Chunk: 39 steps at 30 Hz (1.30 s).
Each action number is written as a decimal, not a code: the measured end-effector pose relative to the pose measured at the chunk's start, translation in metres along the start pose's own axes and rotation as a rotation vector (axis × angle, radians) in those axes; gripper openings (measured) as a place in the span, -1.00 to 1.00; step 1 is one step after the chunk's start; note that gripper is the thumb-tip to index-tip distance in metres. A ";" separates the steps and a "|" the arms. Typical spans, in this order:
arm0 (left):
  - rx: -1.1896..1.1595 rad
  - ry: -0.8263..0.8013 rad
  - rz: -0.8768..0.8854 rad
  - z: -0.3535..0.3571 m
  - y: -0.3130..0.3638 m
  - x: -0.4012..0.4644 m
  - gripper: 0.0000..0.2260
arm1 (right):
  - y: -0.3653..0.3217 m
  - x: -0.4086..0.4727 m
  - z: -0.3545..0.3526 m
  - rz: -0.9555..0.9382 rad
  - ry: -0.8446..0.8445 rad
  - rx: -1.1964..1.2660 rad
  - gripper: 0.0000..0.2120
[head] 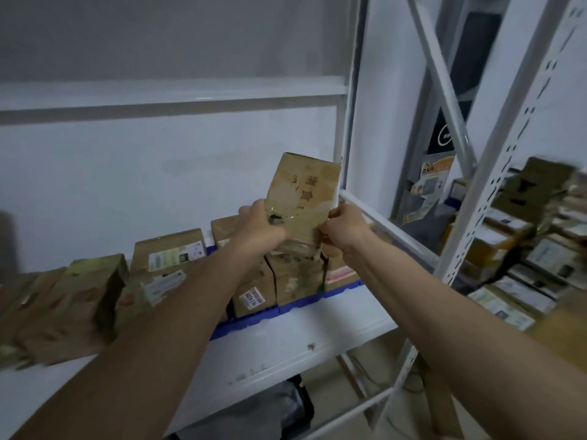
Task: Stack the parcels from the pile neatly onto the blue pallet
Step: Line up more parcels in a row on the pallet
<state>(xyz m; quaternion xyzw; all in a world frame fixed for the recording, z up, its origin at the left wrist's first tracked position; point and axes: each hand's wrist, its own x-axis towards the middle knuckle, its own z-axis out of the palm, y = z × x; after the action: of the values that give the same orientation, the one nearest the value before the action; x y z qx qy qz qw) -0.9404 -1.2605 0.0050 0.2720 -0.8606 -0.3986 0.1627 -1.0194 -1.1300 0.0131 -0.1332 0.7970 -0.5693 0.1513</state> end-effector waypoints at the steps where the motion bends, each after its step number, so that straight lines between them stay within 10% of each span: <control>1: 0.049 -0.031 0.000 0.007 0.006 0.008 -0.26 | 0.002 0.010 -0.003 0.008 0.003 0.004 -0.83; 5: 0.230 -0.010 0.007 0.038 0.026 0.041 0.11 | 0.010 0.046 -0.011 0.027 0.031 -0.004 -0.74; 16: 0.315 0.030 0.113 0.080 0.032 0.161 0.08 | 0.011 0.153 -0.028 0.032 0.051 0.073 -0.84; 21: 0.354 -0.023 0.173 0.079 0.020 0.216 0.00 | 0.010 0.204 -0.041 -0.056 -0.135 0.215 -0.40; 28: 0.408 -0.190 0.261 0.090 0.016 0.254 0.08 | 0.024 0.263 -0.052 -0.022 -0.043 -0.287 0.30; 39: 0.384 -0.462 0.129 0.086 -0.007 0.289 0.06 | 0.051 0.303 -0.037 -0.059 -0.206 -0.393 0.01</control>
<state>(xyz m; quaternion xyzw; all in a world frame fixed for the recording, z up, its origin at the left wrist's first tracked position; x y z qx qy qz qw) -1.2117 -1.3861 -0.0362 0.1448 -0.9498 -0.2691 -0.0668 -1.3138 -1.1985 -0.0507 -0.2411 0.8687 -0.3906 0.1863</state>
